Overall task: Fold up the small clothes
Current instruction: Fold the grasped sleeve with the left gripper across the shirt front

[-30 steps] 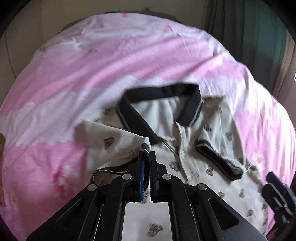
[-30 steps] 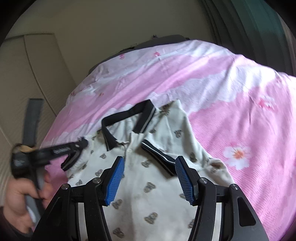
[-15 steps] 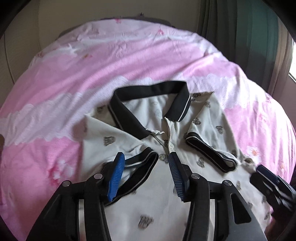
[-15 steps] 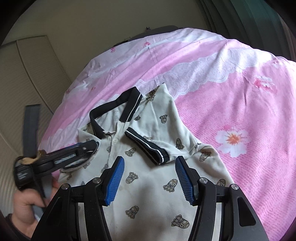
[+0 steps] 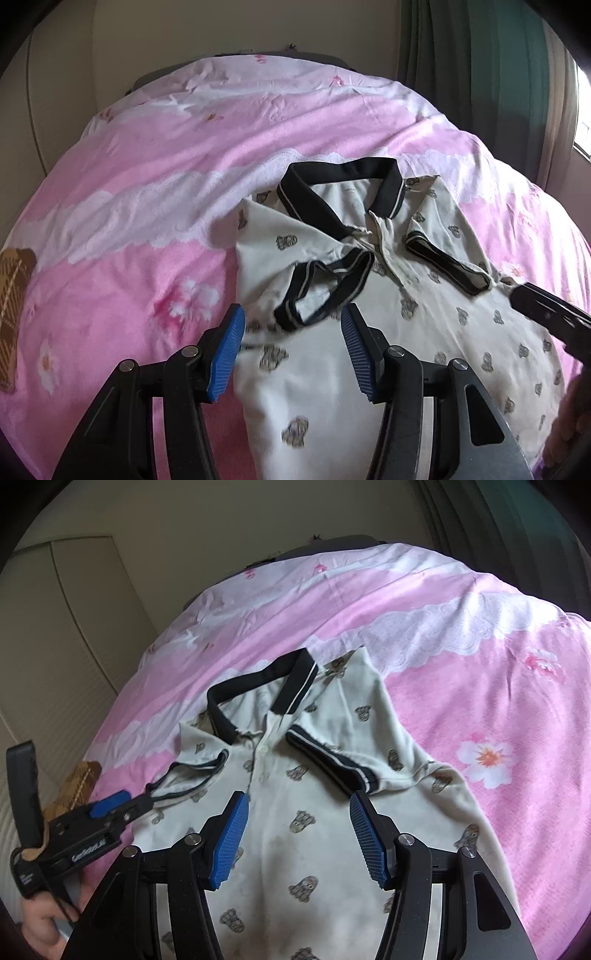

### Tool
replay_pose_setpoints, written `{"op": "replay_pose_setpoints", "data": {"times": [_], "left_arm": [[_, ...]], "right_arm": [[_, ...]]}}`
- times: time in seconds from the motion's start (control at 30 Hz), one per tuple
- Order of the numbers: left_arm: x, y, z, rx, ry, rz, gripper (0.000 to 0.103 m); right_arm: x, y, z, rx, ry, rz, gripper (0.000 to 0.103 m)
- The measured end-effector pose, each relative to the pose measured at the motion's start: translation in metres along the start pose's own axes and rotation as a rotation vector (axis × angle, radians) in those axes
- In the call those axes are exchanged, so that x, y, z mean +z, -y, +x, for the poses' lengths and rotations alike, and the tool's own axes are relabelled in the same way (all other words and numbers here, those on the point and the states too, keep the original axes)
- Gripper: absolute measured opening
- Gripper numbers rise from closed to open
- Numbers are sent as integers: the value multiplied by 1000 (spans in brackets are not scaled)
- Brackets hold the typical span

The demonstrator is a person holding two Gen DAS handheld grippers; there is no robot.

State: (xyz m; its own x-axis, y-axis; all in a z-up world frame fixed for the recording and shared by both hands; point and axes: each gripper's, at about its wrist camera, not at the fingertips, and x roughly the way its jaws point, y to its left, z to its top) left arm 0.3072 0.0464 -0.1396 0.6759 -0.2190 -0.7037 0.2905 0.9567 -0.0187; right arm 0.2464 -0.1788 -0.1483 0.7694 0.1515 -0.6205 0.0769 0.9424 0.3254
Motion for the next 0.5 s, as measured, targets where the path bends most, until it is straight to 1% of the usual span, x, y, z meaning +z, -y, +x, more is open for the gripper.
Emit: {"op": "replay_pose_setpoints", "data": {"times": [0.07, 0.1, 0.13, 0.17, 0.2, 0.3, 0.37, 0.43, 0.5], "left_arm": [[4, 0, 7, -6, -2, -3, 52], [5, -1, 11, -11, -9, -8, 46], [6, -1, 15, -11, -31, -14, 34], [6, -2, 20, -12, -58, -22, 27], [4, -4, 23, -18, -83, -40, 23], [-3, -2, 20, -35, -93, -71, 23], [-9, 6, 15, -23, -91, -62, 23], [-14, 15, 10, -34, -90, -52, 23], [-20, 25, 10, -36, -107, -36, 23]], "right_arm": [[0, -1, 0, -3, 2, -6, 58], [1, -2, -1, -6, 3, -8, 58], [1, -1, 0, -8, 3, -8, 58], [2, -1, 0, -10, 3, -7, 58], [2, 0, 0, -13, 3, -4, 58], [2, 4, 1, -18, 1, 6, 58], [1, 6, 1, -16, -2, 14, 58], [1, 9, 1, -17, -4, 20, 58], [1, 11, 0, -17, -4, 24, 58]]}}
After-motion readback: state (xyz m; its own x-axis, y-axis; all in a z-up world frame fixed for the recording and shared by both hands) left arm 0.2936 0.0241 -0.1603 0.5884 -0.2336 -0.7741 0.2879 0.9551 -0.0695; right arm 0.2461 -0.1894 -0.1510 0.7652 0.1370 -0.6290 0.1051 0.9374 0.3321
